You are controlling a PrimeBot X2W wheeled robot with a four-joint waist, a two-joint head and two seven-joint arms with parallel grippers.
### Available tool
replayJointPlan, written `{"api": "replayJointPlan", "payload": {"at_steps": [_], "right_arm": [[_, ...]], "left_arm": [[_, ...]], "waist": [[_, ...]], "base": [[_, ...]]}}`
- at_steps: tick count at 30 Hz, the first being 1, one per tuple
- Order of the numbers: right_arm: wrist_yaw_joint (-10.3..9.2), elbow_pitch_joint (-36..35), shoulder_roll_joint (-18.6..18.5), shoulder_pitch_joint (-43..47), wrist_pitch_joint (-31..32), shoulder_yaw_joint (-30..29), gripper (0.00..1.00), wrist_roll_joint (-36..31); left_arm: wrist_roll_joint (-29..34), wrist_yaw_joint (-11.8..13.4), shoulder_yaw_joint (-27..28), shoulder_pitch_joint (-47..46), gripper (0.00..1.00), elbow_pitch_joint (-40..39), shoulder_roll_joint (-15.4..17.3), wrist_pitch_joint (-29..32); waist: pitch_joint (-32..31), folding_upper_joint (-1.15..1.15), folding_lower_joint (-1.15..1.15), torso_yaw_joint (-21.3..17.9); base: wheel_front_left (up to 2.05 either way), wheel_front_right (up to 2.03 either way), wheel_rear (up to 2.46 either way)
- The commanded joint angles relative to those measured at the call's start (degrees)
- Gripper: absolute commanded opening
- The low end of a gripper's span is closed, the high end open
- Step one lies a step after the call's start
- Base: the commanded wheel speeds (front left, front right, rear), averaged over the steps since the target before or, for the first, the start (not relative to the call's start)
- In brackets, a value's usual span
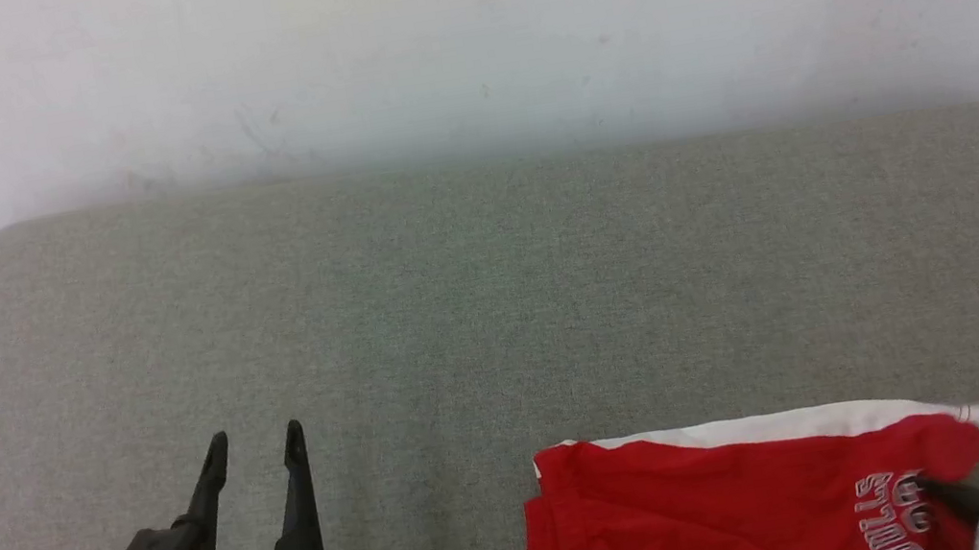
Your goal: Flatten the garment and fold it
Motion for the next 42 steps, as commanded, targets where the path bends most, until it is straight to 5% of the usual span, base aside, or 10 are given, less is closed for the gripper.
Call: {"api": "replayJointPlan", "payload": {"at_steps": [1, 9, 20, 21, 22, 23, 28, 36, 42], "right_arm": [[-0.03, -1.96, 2.28, -0.42, 2.90, 2.39, 0.00, 3.77], [-0.03, -5.92, 5.17, -1.52, 8.18, 13.40, 0.00, 15.88], [-0.03, 6.64, 5.55, -11.13, -7.99, 32.45, 0.00, 19.69], [-0.03, 8.01, 5.55, -11.85, -9.21, 33.79, 0.22, 19.62], [-0.03, 9.29, 5.55, -12.84, -10.57, 34.99, 0.69, 17.82], [-0.03, 10.55, 5.55, -13.69, -11.55, 36.13, 1.00, 15.73], [-0.03, 11.40, 4.41, -17.38, -14.03, 42.53, 1.00, 8.17], [-0.03, 1.61, -4.49, -20.11, -14.74, 54.51, 1.00, -1.75], [-0.03, -7.29, -6.88, -14.32, -20.54, 48.90, 1.00, -4.28]], "left_arm": [[0.53, -0.34, 0.14, 0.80, 1.00, 0.23, -0.15, -0.27], [0.35, -0.76, -0.62, 0.33, 1.00, 0.53, -0.12, 0.18], [0.32, -0.98, -1.59, -1.15, 1.00, 1.10, -0.24, 0.89], [0.24, -1.01, -1.59, -1.21, 1.00, 1.22, -0.27, 0.87], [0.14, -1.00, -1.54, -1.29, 1.00, 1.31, -0.35, 0.83], [0.09, -0.96, -1.53, -1.38, 1.00, 1.41, -0.46, 0.80], [-0.06, -0.75, -1.24, -1.48, 1.00, 1.72, -0.88, 0.51], [-0.09, -0.18, -0.69, -1.32, 1.00, 2.30, -1.28, 0.21], [-0.21, 0.17, -0.34, -0.72, 1.00, 2.21, -1.08, 0.12]], "waist": [[-0.35, 0.00, 0.00, -0.18], [-0.92, 0.00, 0.00, 0.57], [0.27, 0.00, 0.00, 3.68], [0.53, 0.00, 0.00, 3.90], [0.81, 0.00, 0.00, 4.03], [1.05, 0.00, 0.00, 4.16], [1.83, 0.00, 0.00, 4.06], [1.22, 0.00, 0.00, 2.39], [0.23, 0.00, 0.00, 1.20]], "base": [[0.00, 0.00, 0.00], [0.00, 0.00, 0.00], [0.00, 0.00, 0.00], [0.00, 0.00, 0.00], [0.00, 0.00, 0.00], [0.00, 0.00, 0.00], [0.00, 0.00, 0.00], [0.00, 0.00, 0.00], [0.00, 0.00, 0.00]]}}
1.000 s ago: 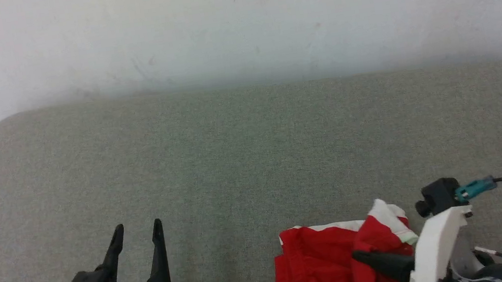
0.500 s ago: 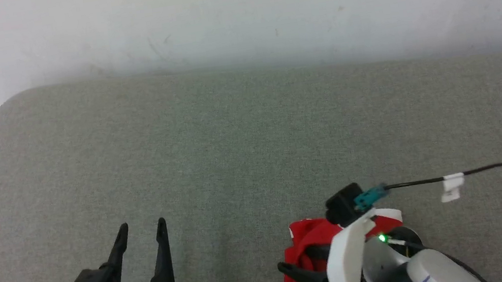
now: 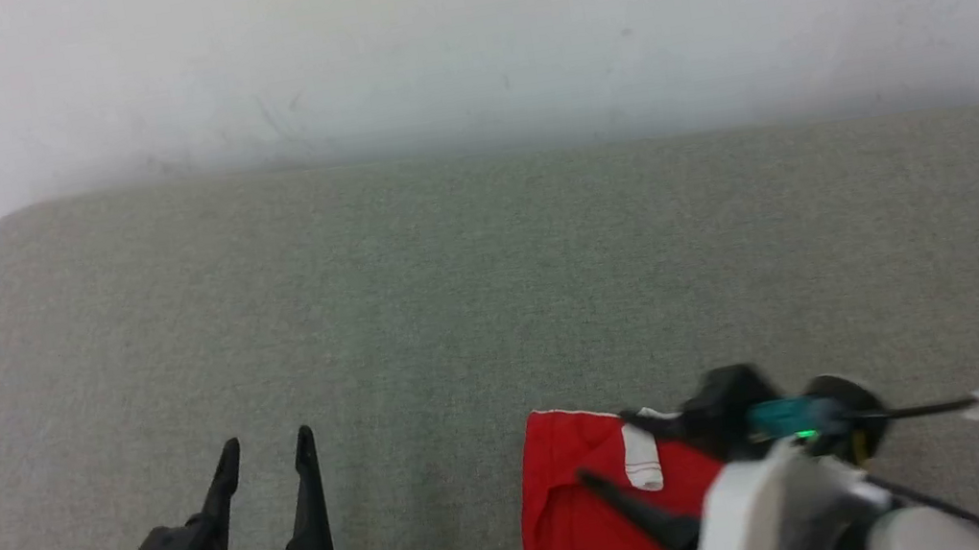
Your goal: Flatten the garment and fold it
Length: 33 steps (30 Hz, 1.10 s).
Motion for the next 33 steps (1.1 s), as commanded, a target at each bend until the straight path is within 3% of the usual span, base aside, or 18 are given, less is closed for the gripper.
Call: {"api": "replayJointPlan", "payload": {"at_steps": [1, 6, 11, 21, 24, 27, 33], "right_arm": [[-0.05, -1.91, 0.51, 2.89, -2.81, -3.48, 1.00, -1.23], [-0.05, -6.27, 5.55, 10.98, -13.71, -18.24, 1.00, -6.06], [-0.05, -7.69, 9.18, 15.97, -22.02, -29.12, 1.00, -8.96], [-0.05, -8.78, 11.78, 22.47, -24.92, -42.31, 1.00, -10.20], [-0.05, -6.91, 11.93, 23.21, -22.35, -45.36, 1.00, -8.10], [-0.05, -2.57, 11.56, 22.70, -15.76, -48.36, 1.00, -3.75], [-0.05, 8.40, 10.56, 19.99, 7.62, -50.90, 1.00, 10.53]], "left_arm": [[-0.12, 0.56, 0.38, -0.02, 1.00, -0.13, 0.11, -0.40], [-0.37, 1.01, 1.27, 0.82, 1.00, -0.82, 0.14, -0.52], [-0.56, 1.42, 2.00, 2.03, 1.00, -1.43, 0.02, -0.61], [-0.43, 1.58, 2.89, 4.09, 1.00, -2.40, -0.20, -0.71], [-0.25, 1.46, 2.95, 4.17, 1.00, -2.69, -0.18, -0.72], [-0.02, 1.19, 2.86, 4.05, 1.00, -2.72, 0.00, -0.73], [0.44, 0.43, 2.04, 3.12, 1.00, -2.71, 0.14, -0.73]], "waist": [[-0.39, 0.01, 0.00, -0.59], [-1.15, 0.01, 0.00, -1.54], [-1.77, 0.01, 0.00, -2.28], [-2.78, 0.01, 0.00, -2.84], [-2.71, 0.01, 0.00, -2.96], [-2.65, 0.01, 0.00, -2.98], [-2.25, 0.01, 0.00, -1.66]], "base": [[0.00, 0.00, 0.00], [0.00, 0.00, 0.00], [0.00, 0.00, 0.00], [0.00, 0.00, 0.00], [0.00, 0.00, 0.00], [0.00, 0.00, 0.00], [0.00, 0.00, 0.00]]}}
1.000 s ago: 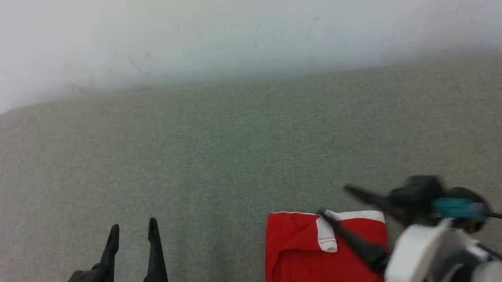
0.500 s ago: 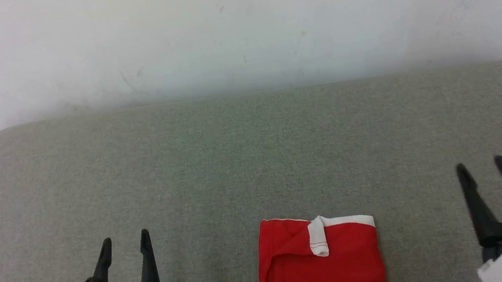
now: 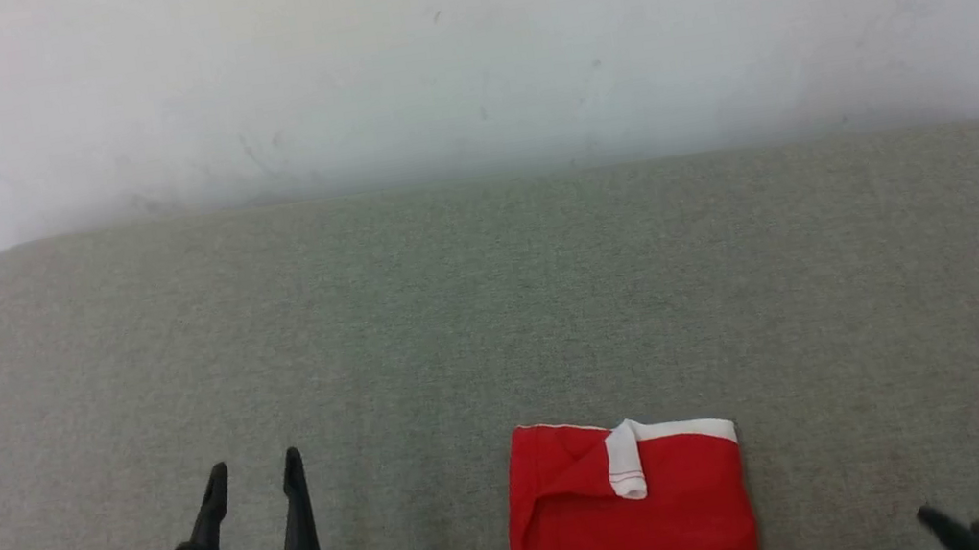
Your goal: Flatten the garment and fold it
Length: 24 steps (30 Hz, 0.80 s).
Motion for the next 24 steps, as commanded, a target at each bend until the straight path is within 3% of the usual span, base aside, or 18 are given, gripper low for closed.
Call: {"api": "replayJointPlan", "payload": {"at_steps": [1, 3, 7, 11, 18, 19, 20, 21, 24], "right_arm": [[-0.04, 2.25, 0.06, -1.89, 5.44, -0.59, 1.00, 3.33], [-0.04, 5.16, 0.91, -3.14, 11.26, -1.12, 1.00, 8.20], [-0.04, 9.51, 1.77, -6.42, 15.11, -0.28, 1.00, 15.63], [-0.04, 17.33, 1.85, -11.00, 13.20, 4.62, 1.00, 24.21], [-0.04, 28.26, 1.87, -16.91, 9.90, 13.26, 1.00, 29.33], [-0.04, 29.69, 1.87, -17.62, 9.56, 14.40, 0.49, 29.20], [-0.04, 30.82, 1.87, -18.24, 9.19, 15.43, 0.21, 28.80], [-0.04, 31.70, 1.87, -18.77, 8.82, 16.18, 0.00, 28.60], [-0.04, 31.82, 1.69, -20.20, 6.95, 18.09, 0.00, 25.48]], "left_arm": [[0.87, -0.64, -0.32, -0.82, 1.00, -0.11, 0.38, -0.26], [1.27, -0.97, -0.45, -1.38, 1.00, -0.26, 0.53, -0.26], [2.39, -1.90, 0.30, -2.39, 1.00, -1.55, 0.11, -0.28], [3.18, -2.70, 1.05, -2.59, 1.00, -2.03, -0.80, -0.28], [3.98, -3.85, 1.71, -3.05, 1.00, -1.19, -2.30, -0.29], [4.14, -4.04, 1.79, -3.14, 1.00, -1.03, -2.51, -0.29], [4.28, -4.21, 1.89, -3.21, 1.00, -0.85, -2.71, -0.29], [4.42, -4.35, 2.02, -3.25, 1.00, -0.70, -2.89, -0.29], [4.93, -4.61, 2.51, -3.28, 1.00, -0.38, -3.33, -0.29]], "waist": [[0.43, 0.00, 0.01, 1.10], [0.75, 0.00, 0.01, 1.83], [1.60, 0.00, 0.01, 3.31], [2.49, 0.00, 0.01, 4.35], [3.28, 0.00, 0.01, 5.64], [3.36, 0.00, 0.01, 5.83], [3.39, 0.00, 0.01, 5.97], [3.41, 0.00, 0.01, 6.09], [3.39, 0.00, 0.01, 6.17]], "base": [[0.00, 0.00, 0.00], [0.00, 0.00, 0.00], [0.00, 0.00, 0.00], [0.00, 0.00, 0.00], [0.00, 0.00, 0.00], [0.00, 0.00, 0.00], [0.00, 0.00, 0.00], [0.00, 0.00, 0.00], [0.00, 0.00, 0.00]]}}
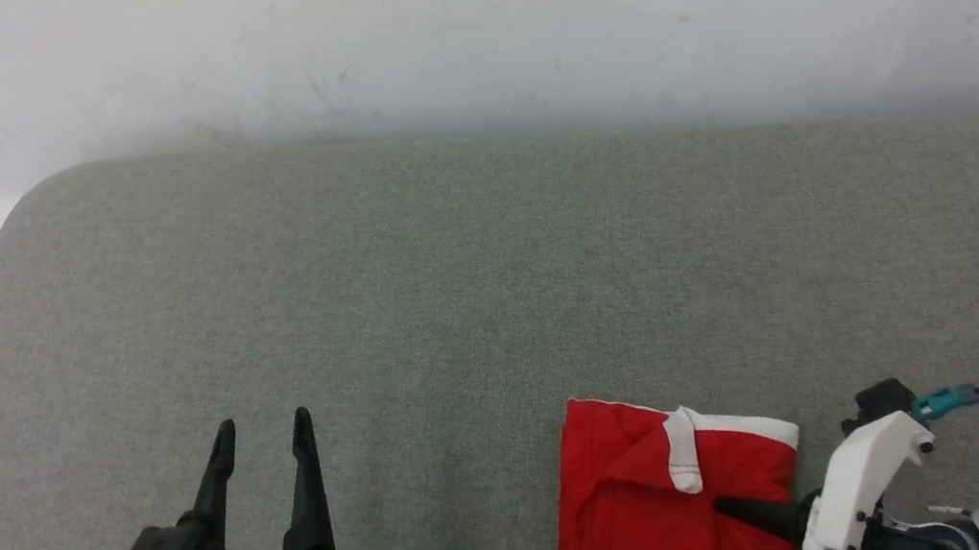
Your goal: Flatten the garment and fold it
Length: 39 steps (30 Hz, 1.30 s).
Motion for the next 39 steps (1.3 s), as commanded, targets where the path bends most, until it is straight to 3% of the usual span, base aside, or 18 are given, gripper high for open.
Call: {"api": "replayJointPlan", "payload": {"at_steps": [1, 9, 14, 20, 28, 34, 37, 38, 39], "right_arm": [[-0.12, 0.55, 0.00, 0.04, -0.49, 1.10, 0.00, -1.53], [-0.12, -10.66, -8.35, -1.27, -3.37, 10.17, 0.00, -19.53], [-0.12, -18.15, -14.36, -2.56, 0.16, 14.62, 0.00, -30.79], [-0.12, -24.08, -21.74, -5.92, 5.57, 17.22, 0.00, -36.28], [-0.12, -19.56, -29.57, -11.70, 1.51, 15.04, 0.00, -39.06], [-0.12, -11.55, -33.14, -16.18, -7.19, 11.02, 0.00, -44.03], [-0.12, -6.98, -32.78, -18.17, -12.44, 8.03, 0.00, -47.00], [-0.12, -5.65, -32.08, -18.75, -14.48, 7.12, 0.20, -47.93], [-0.12, -4.55, -31.13, -19.22, -16.91, 6.18, 0.87, -48.47]], "left_arm": [[0.84, -0.53, 0.49, -0.72, 1.00, 0.15, -0.32, -0.27], [1.93, -1.00, 1.94, 0.49, 1.00, 0.07, -1.04, -0.27], [2.51, -1.43, 2.58, 0.80, 1.00, -0.85, -2.01, -0.27], [3.89, -2.29, 3.45, -1.29, 1.00, -3.35, -2.86, -0.27], [6.25, -4.48, 2.52, -8.18, 1.00, -5.44, -2.01, -0.26], [7.54, -5.93, 0.66, -14.13, 1.00, -5.79, -1.83, 0.04], [7.83, -6.19, 0.13, -15.81, 1.00, -5.42, -2.01, 0.03], [7.84, -6.22, 0.09, -16.13, 1.00, -5.30, -2.04, 0.02], [7.76, -6.29, 0.18, -16.37, 1.00, -5.10, -1.99, 0.00]], "waist": [[-0.09, 0.00, 0.00, -0.15], [-1.15, 0.00, 0.00, -3.97], [0.25, 0.00, 0.00, -9.08], [6.55, 0.00, 0.00, -16.73], [17.40, 0.00, 0.00, -23.06], [22.40, 0.00, 0.00, -23.17], [23.34, 0.00, 0.00, -22.79], [23.50, 0.00, 0.00, -22.71], [23.58, 0.00, 0.00, -22.63]], "base": [[0.00, 0.00, 0.00], [0.00, 0.00, 0.00], [0.00, 0.00, 0.00], [0.00, 0.00, 0.00], [0.00, 0.00, 0.00], [0.00, 0.00, 0.00], [0.00, 0.00, 0.00], [0.00, 0.00, 0.00], [0.00, 0.00, 0.00]]}}
